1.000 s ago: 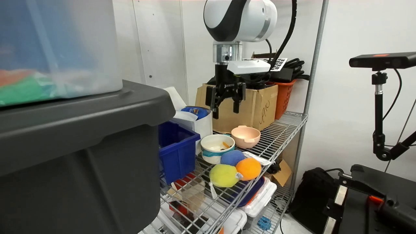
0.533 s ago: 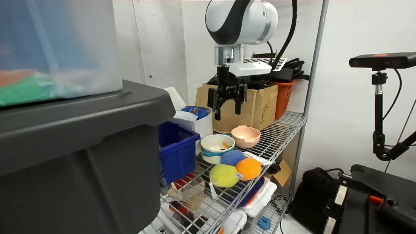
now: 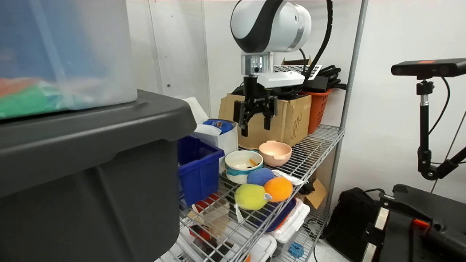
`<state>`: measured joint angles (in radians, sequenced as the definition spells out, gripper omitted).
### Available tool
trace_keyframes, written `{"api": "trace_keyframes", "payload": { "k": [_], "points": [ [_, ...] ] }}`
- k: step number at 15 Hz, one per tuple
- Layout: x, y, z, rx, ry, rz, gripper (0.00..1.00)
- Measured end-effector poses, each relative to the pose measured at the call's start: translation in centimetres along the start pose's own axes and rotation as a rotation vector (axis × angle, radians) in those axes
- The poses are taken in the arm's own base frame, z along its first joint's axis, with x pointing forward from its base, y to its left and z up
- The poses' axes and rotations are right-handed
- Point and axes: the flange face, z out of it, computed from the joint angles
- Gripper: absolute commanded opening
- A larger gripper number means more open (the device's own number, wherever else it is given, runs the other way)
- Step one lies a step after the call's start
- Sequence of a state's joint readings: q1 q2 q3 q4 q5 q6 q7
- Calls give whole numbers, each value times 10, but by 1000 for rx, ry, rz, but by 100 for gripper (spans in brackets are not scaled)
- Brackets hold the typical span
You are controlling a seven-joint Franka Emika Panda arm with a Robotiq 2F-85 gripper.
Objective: Pick up the bear plush toy and put it in the bowl
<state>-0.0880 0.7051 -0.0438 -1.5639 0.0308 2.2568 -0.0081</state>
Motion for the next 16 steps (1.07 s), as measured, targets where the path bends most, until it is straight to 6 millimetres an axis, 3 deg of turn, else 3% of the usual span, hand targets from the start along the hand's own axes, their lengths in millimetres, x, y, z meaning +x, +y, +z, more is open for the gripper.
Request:
{"api": "trace_keyframes", "payload": {
  "k": [16],
  "points": [
    [0,5,1,-1,0,8,100]
  ]
}}
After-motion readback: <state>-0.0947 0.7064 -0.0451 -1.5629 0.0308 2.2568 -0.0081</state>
